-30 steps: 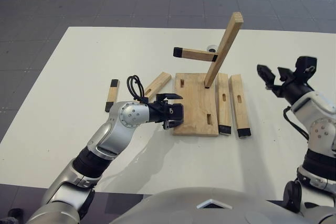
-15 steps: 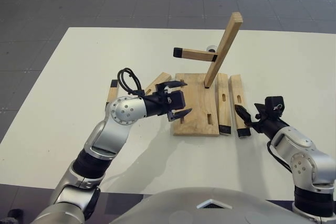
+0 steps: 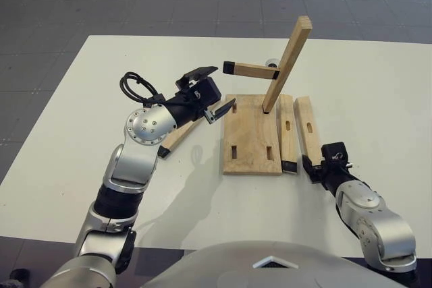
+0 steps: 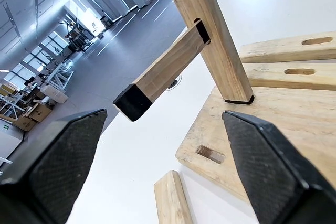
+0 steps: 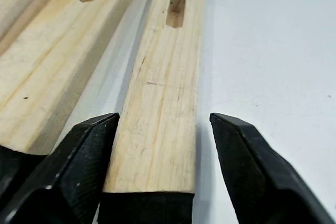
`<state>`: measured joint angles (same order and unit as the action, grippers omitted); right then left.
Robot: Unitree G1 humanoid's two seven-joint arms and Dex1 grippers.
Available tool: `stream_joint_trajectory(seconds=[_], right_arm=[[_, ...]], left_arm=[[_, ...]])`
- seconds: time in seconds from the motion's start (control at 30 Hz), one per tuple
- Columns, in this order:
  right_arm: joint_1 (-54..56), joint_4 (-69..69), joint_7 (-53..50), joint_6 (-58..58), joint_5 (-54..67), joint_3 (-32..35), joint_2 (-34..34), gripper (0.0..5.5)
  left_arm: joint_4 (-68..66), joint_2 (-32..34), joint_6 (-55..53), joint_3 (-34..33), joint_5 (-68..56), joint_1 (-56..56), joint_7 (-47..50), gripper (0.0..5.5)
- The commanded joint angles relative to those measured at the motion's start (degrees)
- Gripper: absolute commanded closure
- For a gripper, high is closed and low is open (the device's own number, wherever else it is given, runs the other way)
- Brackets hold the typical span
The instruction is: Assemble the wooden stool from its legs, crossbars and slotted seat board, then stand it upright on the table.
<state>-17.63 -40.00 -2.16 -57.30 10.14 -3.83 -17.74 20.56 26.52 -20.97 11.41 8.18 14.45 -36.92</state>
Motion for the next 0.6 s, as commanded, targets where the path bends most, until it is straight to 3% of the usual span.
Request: stream_joint_trajectory(seconds=[0.03,0.1,0.23,0.37,0.53,0.6], right_arm=[[-0.24,1.28,-2.03,-2.92,-2.62,2.78,1.14,3.16],[0.94,2.4,-2.29,-2.64,-3.34,4.87,1.51,3.43],[7.76,3.29,-3.35,3.26,-2.75,11.19,5.42,3.43],[19.66,4.21,-1.36,13.39,1.91,20.37,6.77,3.43],[35.52,7.59,12.13,19.43,17.21,25.12,2.57,3.43],[40.57,8.53,19.22,16.38,28.35,25.29,1.26,3.43]], left_arm=[[-0.91,0.82,0.63,0.08,1.0,1.71,1.03,1.41],[-1.23,0.88,0.76,-0.11,1.1,2.01,1.24,1.41],[-3.42,0.27,1.11,-3.65,0.03,4.11,3.78,1.41],[-6.27,-2.01,-1.27,-12.61,-12.58,8.48,1.37,1.41],[-9.45,-7.12,-23.94,-26.08,-38.89,18.33,2.46,1.41],[-9.45,-8.34,-36.14,-29.81,-51.09,20.93,3.11,1.02]])
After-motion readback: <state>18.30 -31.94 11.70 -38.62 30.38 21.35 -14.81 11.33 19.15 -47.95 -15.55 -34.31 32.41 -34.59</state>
